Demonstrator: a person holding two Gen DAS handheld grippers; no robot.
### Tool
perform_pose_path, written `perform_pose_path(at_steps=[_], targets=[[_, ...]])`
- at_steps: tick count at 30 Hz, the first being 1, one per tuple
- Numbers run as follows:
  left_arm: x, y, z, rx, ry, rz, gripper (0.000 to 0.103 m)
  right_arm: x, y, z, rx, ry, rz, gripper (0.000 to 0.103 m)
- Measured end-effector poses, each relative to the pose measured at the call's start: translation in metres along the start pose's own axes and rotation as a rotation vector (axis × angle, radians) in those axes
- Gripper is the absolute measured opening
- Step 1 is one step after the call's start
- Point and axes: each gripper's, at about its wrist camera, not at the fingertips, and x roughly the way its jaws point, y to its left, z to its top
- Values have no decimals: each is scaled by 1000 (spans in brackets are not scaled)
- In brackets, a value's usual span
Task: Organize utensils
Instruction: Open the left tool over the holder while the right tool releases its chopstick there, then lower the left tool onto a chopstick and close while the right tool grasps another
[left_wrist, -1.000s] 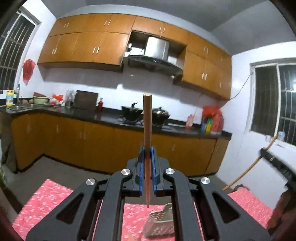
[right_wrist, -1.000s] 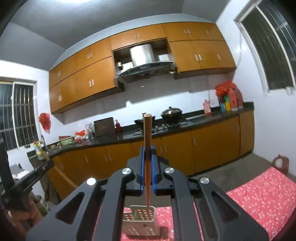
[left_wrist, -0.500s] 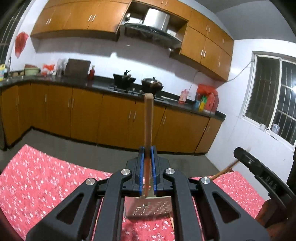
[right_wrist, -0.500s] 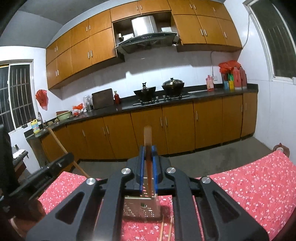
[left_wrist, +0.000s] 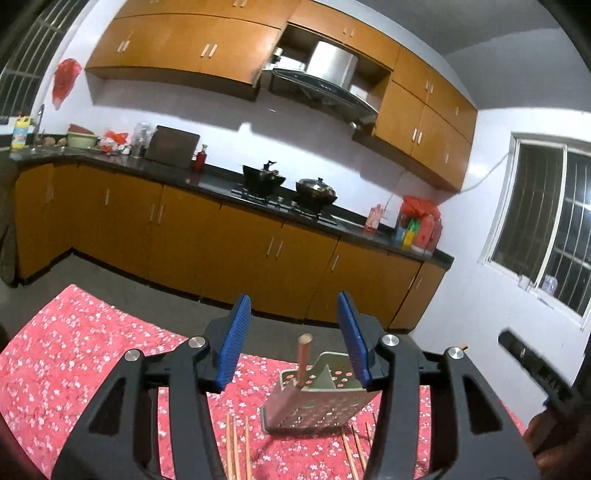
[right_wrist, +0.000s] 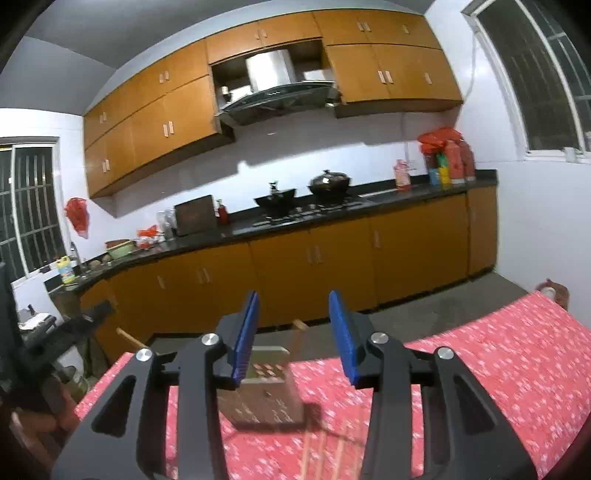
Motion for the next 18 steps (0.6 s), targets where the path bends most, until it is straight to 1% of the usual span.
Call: perform_pose_path(at_steps=[2, 4, 6, 7, 8, 9, 10, 13, 14, 17, 18], targets=[[-9, 7, -4, -12, 3, 13, 49, 1, -14, -15, 9, 50, -40, 42], [-14, 17, -15, -13, 30, 52, 49, 11, -29, -37, 23, 145, -81, 42], [-14, 26, -29, 1, 89, 94, 49, 25, -44, -70, 43, 276, -109, 40], [-11, 32, -42, 18, 139, 128, 49, 29, -47, -80, 52, 322, -109, 37], [-9, 37, -52, 30, 178, 146, 49, 35, -52, -99, 66, 395, -103, 30], [-6, 42, -62, 38, 219, 158, 49, 39, -53, -109, 74, 438, -97, 26], [-1, 50, -78, 42, 279, 178, 49, 42, -55, -122, 83, 483, -89, 25], [3, 61, -105, 38, 373, 194, 47, 43, -51, -152, 73, 560, -76, 24], [3, 64, -113, 37, 397, 198, 47, 43, -48, -158, 64, 573, -75, 24], [1, 70, -135, 32, 454, 182, 45, 44, -42, -179, 21, 624, -94, 24], [1, 70, -141, 36, 468, 174, 45, 46, -41, -186, 8, 642, -109, 22]])
